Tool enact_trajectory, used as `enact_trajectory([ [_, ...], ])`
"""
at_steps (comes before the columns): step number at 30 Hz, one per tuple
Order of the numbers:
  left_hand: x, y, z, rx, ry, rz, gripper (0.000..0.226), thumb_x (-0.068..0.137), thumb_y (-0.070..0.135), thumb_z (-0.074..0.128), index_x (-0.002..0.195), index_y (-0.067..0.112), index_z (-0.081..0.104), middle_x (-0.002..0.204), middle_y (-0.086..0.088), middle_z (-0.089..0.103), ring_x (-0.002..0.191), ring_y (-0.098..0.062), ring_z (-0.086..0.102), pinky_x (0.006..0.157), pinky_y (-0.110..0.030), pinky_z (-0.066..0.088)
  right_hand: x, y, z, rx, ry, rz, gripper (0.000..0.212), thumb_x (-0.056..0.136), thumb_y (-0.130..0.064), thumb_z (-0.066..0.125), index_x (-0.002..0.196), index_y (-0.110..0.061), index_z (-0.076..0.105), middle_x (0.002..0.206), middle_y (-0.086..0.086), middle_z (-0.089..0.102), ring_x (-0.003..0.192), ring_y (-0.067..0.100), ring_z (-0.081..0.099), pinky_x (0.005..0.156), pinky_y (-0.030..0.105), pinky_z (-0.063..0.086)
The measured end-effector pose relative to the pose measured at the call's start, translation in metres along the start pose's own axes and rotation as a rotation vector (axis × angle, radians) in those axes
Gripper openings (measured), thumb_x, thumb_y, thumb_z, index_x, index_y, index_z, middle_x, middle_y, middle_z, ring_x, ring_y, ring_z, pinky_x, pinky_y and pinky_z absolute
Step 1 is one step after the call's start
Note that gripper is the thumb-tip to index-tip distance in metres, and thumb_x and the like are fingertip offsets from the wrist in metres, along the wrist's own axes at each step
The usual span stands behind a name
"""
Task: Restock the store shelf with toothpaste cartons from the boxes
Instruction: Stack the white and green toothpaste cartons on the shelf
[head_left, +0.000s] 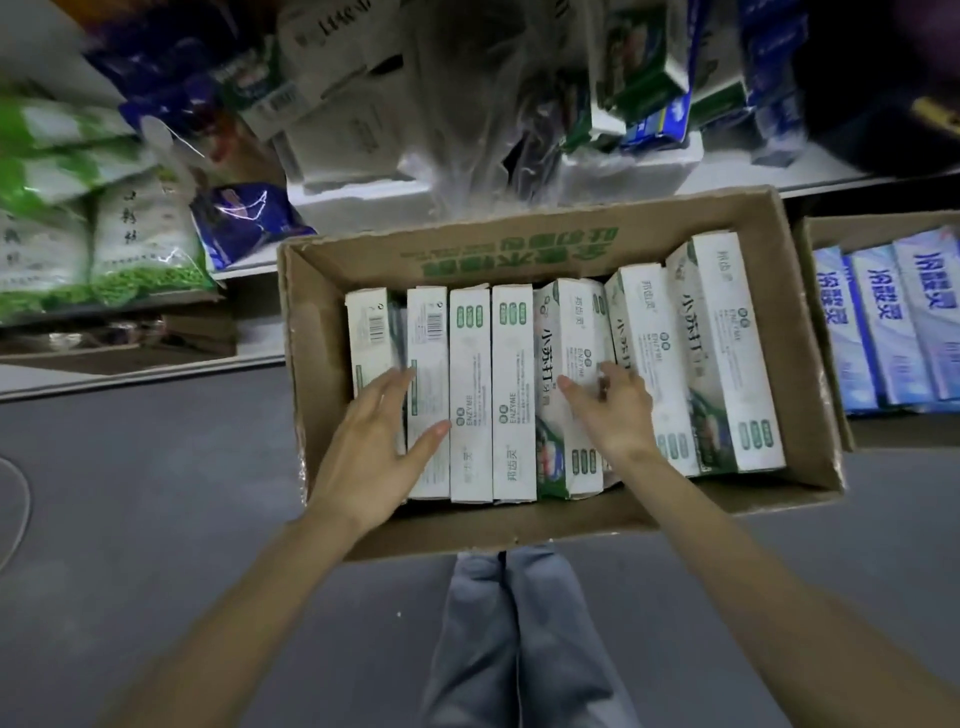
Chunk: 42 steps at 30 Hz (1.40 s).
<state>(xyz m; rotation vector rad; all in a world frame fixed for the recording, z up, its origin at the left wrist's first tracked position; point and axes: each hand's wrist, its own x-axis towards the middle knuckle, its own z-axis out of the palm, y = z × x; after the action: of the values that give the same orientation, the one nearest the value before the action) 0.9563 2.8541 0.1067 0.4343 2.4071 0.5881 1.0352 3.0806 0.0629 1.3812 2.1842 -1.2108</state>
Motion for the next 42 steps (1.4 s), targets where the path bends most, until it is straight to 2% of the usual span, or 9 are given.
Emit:
enact_trajectory([
  [6,0.003,-0.001,0.021,-0.165,0.046,-0.026,0.07,0.09,0.052,0.046,0.15,0.023,0.028,0.154,0.006,0.028,0.14,-0.006,0.024,0.113,-0.019,0.016,0.0,0.0,0.018,-0.168,0.236,-0.084,0.06,0.085,-0.044,0.066,0.126,-0.004,0.051,0.129,0.018,0.046,0.122,0.034,0.038,0.097,0.041,0.038],
  [9,0.0,0.002,0.024,-0.199,0.027,-0.048,0.077,0.082,0.062,0.038,0.149,0.024,0.029,0.154,0.007,0.028,0.14,-0.005,0.025,0.115,-0.023,0.019,0.001,0.001,0.018,-0.143,0.246,-0.141,0.031,0.086,-0.036,0.066,0.093,-0.007,0.058,0.108,0.019,0.054,0.111,0.034,0.045,0.081,0.038,0.041],
  [12,-0.002,0.008,0.022,-0.212,0.022,-0.053,0.075,0.084,0.062,0.038,0.148,0.026,0.032,0.153,0.009,0.029,0.14,-0.005,0.026,0.116,-0.025,0.02,-0.001,-0.001,0.008,0.009,0.212,-0.137,0.038,0.083,-0.032,0.069,0.063,-0.017,0.041,0.075,0.012,0.055,0.091,0.034,0.057,0.07,0.041,0.049],
  [15,-0.002,0.023,0.016,-0.35,0.032,-0.123,0.059,0.091,0.05,0.047,0.145,0.027,0.038,0.142,0.016,0.038,0.133,-0.002,0.033,0.113,-0.023,0.023,-0.013,-0.014,-0.014,0.207,0.178,-0.11,0.019,0.085,-0.025,0.07,0.078,-0.011,0.06,0.073,0.011,0.062,0.081,0.029,0.062,0.077,0.044,0.054],
  [20,0.003,0.049,0.001,-0.881,-0.158,-0.268,0.042,0.08,0.056,0.058,0.116,0.035,0.058,0.119,0.006,0.065,0.111,-0.005,0.06,0.105,-0.03,0.042,-0.041,-0.042,-0.043,0.629,-0.141,-0.075,0.018,0.089,-0.018,0.064,0.106,-0.013,0.064,0.097,0.003,0.068,0.079,0.003,0.067,0.062,0.01,0.051],
  [25,0.004,0.052,-0.01,-1.016,-0.202,-0.34,0.051,0.071,0.047,0.064,0.116,0.021,0.065,0.104,0.0,0.074,0.099,-0.02,0.069,0.094,-0.04,0.051,-0.065,-0.064,-0.013,0.587,-0.458,-0.096,0.026,0.09,-0.021,0.062,0.115,-0.012,0.065,0.106,0.009,0.068,0.084,0.005,0.068,0.071,0.016,0.054],
  [32,-0.007,0.014,-0.028,-0.991,-0.078,-0.439,0.051,0.071,0.044,0.066,0.115,0.019,0.066,0.101,-0.002,0.075,0.096,-0.023,0.071,0.091,-0.043,0.053,-0.028,-0.039,0.012,0.415,-0.146,0.025,0.041,0.096,-0.032,0.053,0.131,-0.009,0.054,0.12,-0.001,0.056,0.105,0.011,0.053,0.092,0.023,0.041],
  [37,-0.008,0.009,-0.027,-1.02,-0.055,-0.457,0.05,0.071,0.045,0.067,0.115,0.021,0.066,0.103,-0.001,0.074,0.098,-0.022,0.07,0.095,-0.044,0.051,-0.029,-0.021,0.036,0.338,-0.221,0.049,0.034,0.097,-0.029,0.052,0.127,-0.015,0.057,0.12,-0.003,0.062,0.11,0.016,0.059,0.098,0.035,0.047],
  [42,-0.003,0.009,-0.019,-1.062,-0.083,-0.477,0.059,0.065,0.049,0.071,0.118,0.025,0.063,0.106,-0.001,0.074,0.096,-0.021,0.071,0.089,-0.04,0.054,-0.034,-0.022,0.047,0.429,-0.261,0.112,0.053,0.093,-0.037,0.057,0.142,-0.024,0.044,0.137,-0.003,0.053,0.126,0.017,0.048,0.108,0.041,0.04],
])
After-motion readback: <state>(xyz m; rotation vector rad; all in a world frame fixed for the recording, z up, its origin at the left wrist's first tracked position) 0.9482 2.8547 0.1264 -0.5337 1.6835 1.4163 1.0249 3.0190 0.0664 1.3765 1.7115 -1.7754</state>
